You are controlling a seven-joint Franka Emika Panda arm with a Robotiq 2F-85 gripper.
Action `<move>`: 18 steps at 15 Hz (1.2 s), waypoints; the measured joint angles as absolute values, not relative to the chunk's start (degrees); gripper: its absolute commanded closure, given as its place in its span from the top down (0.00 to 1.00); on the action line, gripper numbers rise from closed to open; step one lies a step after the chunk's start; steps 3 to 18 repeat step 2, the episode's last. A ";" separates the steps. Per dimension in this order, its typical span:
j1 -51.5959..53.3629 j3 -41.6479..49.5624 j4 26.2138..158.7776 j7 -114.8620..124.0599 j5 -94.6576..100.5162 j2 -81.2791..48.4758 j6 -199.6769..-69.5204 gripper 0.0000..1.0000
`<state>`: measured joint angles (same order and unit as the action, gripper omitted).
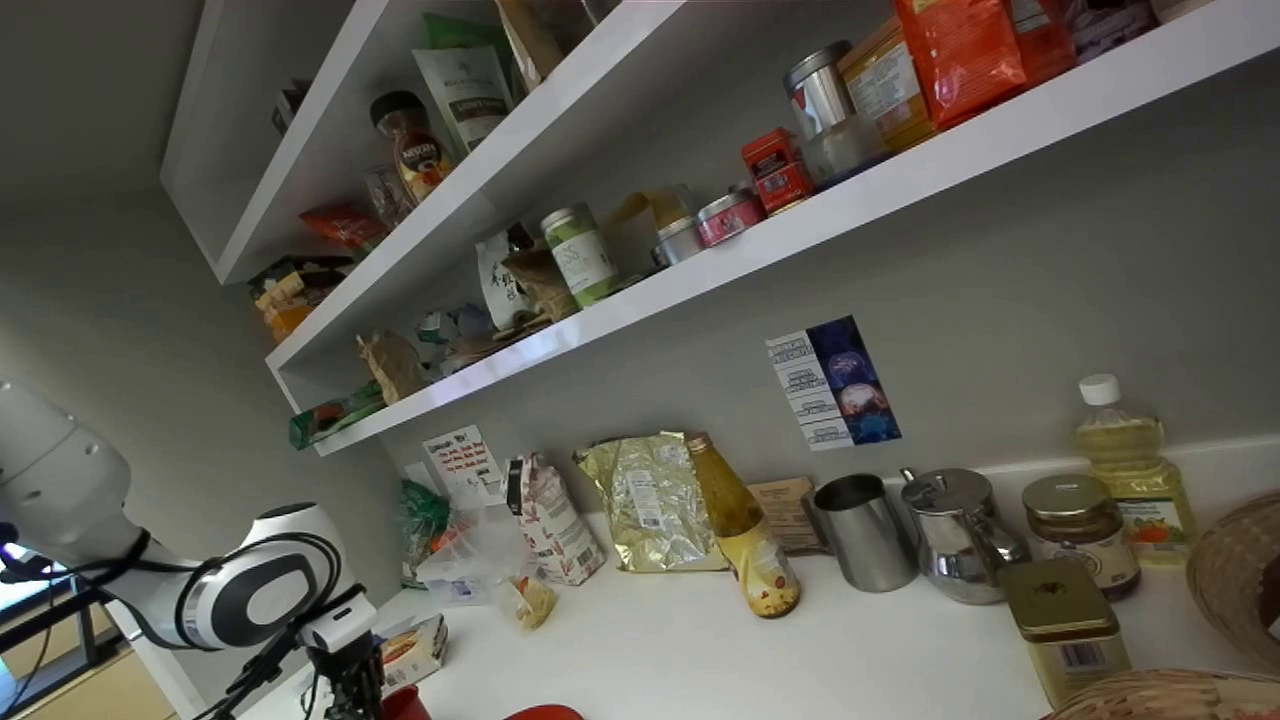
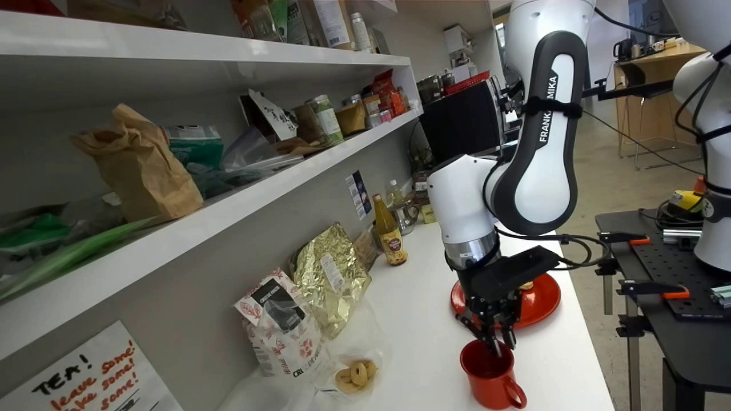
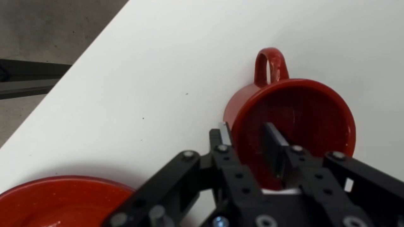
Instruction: Remove the cup from the plate
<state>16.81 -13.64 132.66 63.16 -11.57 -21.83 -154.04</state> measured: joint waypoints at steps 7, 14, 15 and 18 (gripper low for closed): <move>16.81 -13.64 132.66 63.15 -11.57 -21.83 -154.04 0.32; 16.81 -13.64 132.66 63.15 -11.57 -21.83 -154.04 0.32; 16.81 -13.64 132.66 63.15 -11.57 -21.83 -154.04 0.32; 16.81 -13.64 132.66 63.15 -11.57 -21.83 -154.04 0.32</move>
